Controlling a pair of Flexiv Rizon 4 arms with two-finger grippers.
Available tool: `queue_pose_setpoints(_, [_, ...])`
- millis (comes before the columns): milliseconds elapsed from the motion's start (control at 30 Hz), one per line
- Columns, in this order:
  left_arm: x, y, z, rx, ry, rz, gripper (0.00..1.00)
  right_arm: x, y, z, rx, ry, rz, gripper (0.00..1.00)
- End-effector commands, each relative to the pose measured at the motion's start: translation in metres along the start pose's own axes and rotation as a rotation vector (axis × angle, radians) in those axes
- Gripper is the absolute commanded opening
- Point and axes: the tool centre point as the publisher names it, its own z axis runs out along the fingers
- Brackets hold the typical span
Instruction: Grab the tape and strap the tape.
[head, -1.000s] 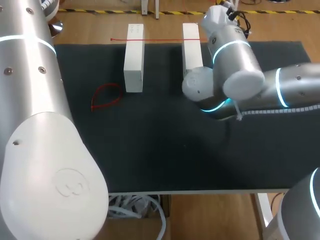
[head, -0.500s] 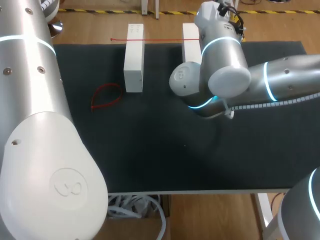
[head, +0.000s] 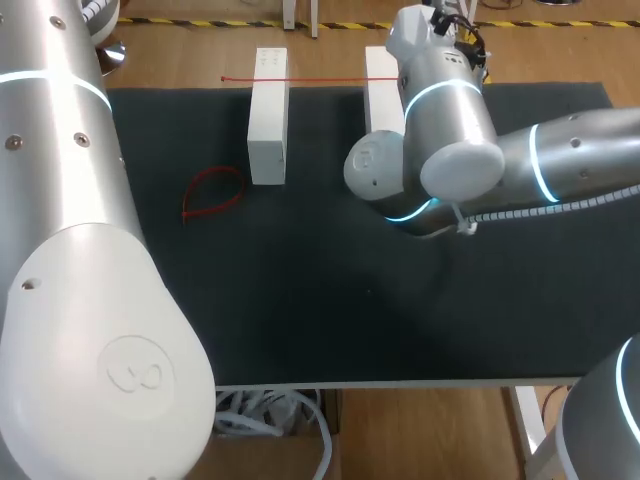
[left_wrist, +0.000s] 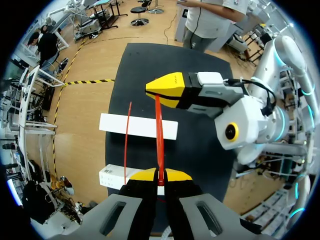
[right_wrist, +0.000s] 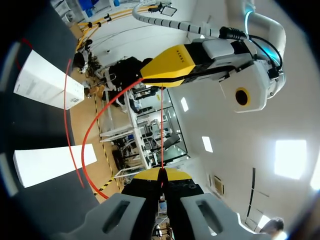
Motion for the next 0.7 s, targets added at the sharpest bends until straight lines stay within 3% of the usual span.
queue_pose_setpoints(33, [-0.002, -0.002, -0.002, -0.008, 0.007, 0.000, 0.00, -0.002, 0.004, 0.001, 0.005, 0.001, 0.002, 0.00])
queue_pose_setpoints(500, [-0.002, -0.002, -0.002, -0.008, 0.007, 0.000, 0.00, 0.002, 0.017, -0.004, -0.002, 0.008, -0.016, 0.00])
queue_pose_setpoints(700, [-0.002, -0.002, -0.002, -0.008, 0.007, 0.000, 0.00, -0.002, 0.019, -0.001, 0.011, -0.037, -0.018, 0.00])
